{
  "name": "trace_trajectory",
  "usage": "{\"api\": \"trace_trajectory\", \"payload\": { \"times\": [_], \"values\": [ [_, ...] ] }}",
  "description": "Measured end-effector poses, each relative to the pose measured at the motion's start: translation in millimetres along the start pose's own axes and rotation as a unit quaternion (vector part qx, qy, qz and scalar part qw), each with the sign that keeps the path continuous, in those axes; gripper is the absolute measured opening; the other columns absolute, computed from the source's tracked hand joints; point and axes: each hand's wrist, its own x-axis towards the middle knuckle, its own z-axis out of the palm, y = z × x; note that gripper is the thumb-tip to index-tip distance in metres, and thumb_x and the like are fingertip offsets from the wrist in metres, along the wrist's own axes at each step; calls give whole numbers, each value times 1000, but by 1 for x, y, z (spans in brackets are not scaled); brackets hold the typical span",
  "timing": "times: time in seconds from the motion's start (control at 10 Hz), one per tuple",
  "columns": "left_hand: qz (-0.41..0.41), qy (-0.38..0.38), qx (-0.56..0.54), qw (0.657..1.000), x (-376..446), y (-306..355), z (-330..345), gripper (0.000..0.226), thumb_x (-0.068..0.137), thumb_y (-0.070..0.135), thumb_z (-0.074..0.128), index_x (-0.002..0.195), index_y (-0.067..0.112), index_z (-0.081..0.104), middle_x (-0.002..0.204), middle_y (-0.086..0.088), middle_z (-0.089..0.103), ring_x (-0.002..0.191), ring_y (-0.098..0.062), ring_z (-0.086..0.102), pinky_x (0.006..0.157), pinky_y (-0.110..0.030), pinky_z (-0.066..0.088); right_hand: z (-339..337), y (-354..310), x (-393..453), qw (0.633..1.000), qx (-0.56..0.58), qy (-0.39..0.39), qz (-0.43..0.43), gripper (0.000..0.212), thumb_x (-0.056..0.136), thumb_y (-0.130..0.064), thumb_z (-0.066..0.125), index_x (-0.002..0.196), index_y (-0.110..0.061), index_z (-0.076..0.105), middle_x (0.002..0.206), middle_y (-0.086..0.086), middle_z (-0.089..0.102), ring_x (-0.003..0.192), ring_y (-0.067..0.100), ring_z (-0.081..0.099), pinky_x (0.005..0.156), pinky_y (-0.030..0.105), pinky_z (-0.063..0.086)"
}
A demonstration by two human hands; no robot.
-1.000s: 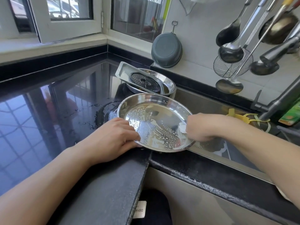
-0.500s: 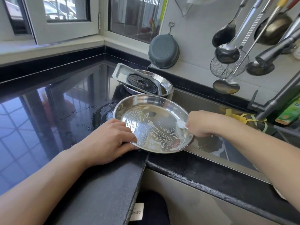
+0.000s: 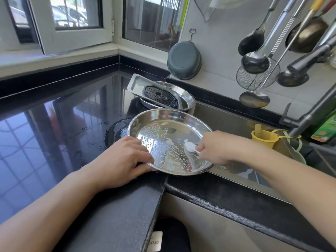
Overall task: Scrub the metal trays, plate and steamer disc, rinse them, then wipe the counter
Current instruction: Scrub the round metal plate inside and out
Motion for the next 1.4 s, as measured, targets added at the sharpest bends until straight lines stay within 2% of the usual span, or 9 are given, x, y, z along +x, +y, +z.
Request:
{"api": "trace_trajectory", "payload": {
  "times": [0.1,0.5,0.6,0.8,0.9,1.0,1.1,1.3,1.4],
  "values": [
    [1,2,2,1000,0,0,0,37,102,57,47,98,34,76,90,19,72,86,-10,60,91,-33,41,-4,9,5,998,-7,37,52,13,98,-27,56,98,-16,63,76,2,52,80,23,55,74,35,48],
    [6,6,-3,1000,0,0,1,37,101,57,48,99,34,77,90,20,72,85,-10,61,91,-32,40,-1,-4,-2,999,-32,22,25,19,98,-26,50,99,-12,64,80,2,52,76,21,55,70,35,48],
    [7,11,-3,1000,-1,-2,1,37,101,58,47,99,35,76,90,20,72,86,-9,61,91,-30,39,-1,-19,-10,999,-38,-8,-26,35,101,-23,42,125,-14,66,107,11,61,91,28,60,73,34,50],
    [4,13,-7,1000,0,-1,1,37,101,59,47,97,36,76,90,19,72,86,-8,61,91,-31,40,-1,-5,-4,995,-78,42,43,12,95,-15,48,101,-13,59,78,1,44,83,27,56,74,39,53],
    [6,19,-9,1000,0,-2,1,36,101,58,48,96,36,76,89,20,71,85,-7,60,91,-30,40,3,-26,-11,998,-52,26,-19,13,94,-24,47,93,-15,57,99,5,60,87,28,56,76,36,52],
    [6,23,-8,1000,1,0,1,36,100,59,48,95,37,76,89,20,71,83,-6,59,91,-29,39,-6,-19,-4,999,-29,30,10,31,94,-23,52,121,-17,66,103,3,65,85,25,62,75,36,56],
    [4,23,-10,1000,0,0,1,36,100,59,49,95,37,76,88,20,71,83,-6,59,90,-29,39,-9,-6,-1,996,-46,49,66,23,94,-21,60,114,-13,63,80,1,49,76,23,57,70,35,50],
    [3,29,-14,999,-1,-2,2,35,100,59,49,96,37,76,89,21,71,84,-4,57,91,-23,35,-8,-25,-12,999,-36,-9,-31,31,100,-26,45,119,-18,68,106,6,62,94,29,60,77,34,51],
    [-1,21,-14,1000,0,-2,1,35,100,59,49,95,37,75,89,20,71,83,-6,58,93,-25,37,-10,0,6,996,-44,37,61,19,92,-18,51,105,-10,62,85,3,54,72,22,56,66,35,47]
  ]
}}
